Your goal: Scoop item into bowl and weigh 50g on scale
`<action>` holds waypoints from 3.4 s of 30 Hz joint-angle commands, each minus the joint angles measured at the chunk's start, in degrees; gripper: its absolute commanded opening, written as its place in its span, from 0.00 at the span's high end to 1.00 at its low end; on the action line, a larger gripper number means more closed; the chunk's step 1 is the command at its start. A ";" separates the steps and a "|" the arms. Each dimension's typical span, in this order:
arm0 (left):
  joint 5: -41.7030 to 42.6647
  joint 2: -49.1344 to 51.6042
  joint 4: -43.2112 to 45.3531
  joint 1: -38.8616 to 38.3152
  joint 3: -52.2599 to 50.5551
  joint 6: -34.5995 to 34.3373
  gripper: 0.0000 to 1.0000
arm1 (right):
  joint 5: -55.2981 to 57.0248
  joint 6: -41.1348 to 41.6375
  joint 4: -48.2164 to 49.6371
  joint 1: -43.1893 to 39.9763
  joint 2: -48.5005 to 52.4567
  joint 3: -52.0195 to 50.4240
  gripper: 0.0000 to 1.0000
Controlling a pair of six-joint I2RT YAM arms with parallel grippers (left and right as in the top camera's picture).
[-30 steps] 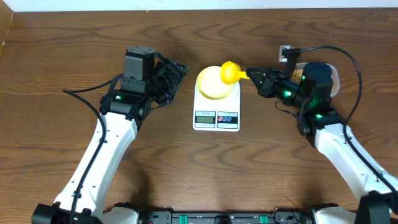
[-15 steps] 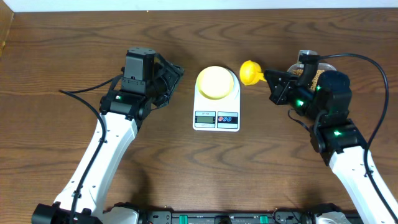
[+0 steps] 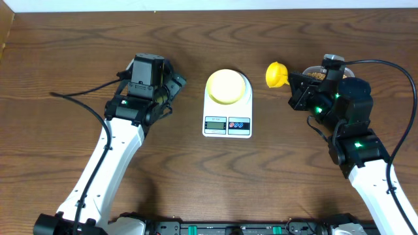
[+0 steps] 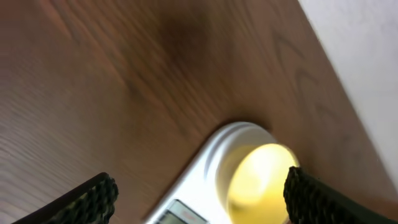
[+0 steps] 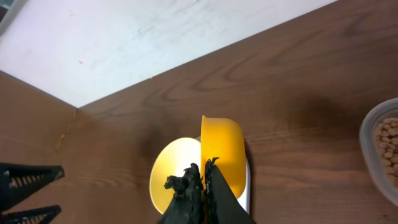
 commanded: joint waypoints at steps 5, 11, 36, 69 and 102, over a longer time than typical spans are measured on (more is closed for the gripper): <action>-9.16 0.74 -11.10 0.24 0.81 15.85 0.12 | 2.08 -1.29 -0.02 -0.02 -0.79 1.01 0.99; -10.78 2.97 -16.70 0.24 0.81 15.85 0.12 | 2.27 -1.29 -0.04 -0.02 -0.79 1.01 0.99; -24.20 3.87 -18.58 -10.25 0.81 13.20 0.12 | 2.47 -1.27 -0.26 -0.02 -0.79 1.01 0.99; -24.48 3.89 -15.08 -21.59 0.59 10.82 0.12 | 2.45 -1.27 -0.44 0.02 -0.79 1.01 0.99; -22.56 10.01 -9.92 -27.32 0.50 5.31 0.12 | 2.45 -1.25 -0.48 0.02 -0.79 1.01 0.99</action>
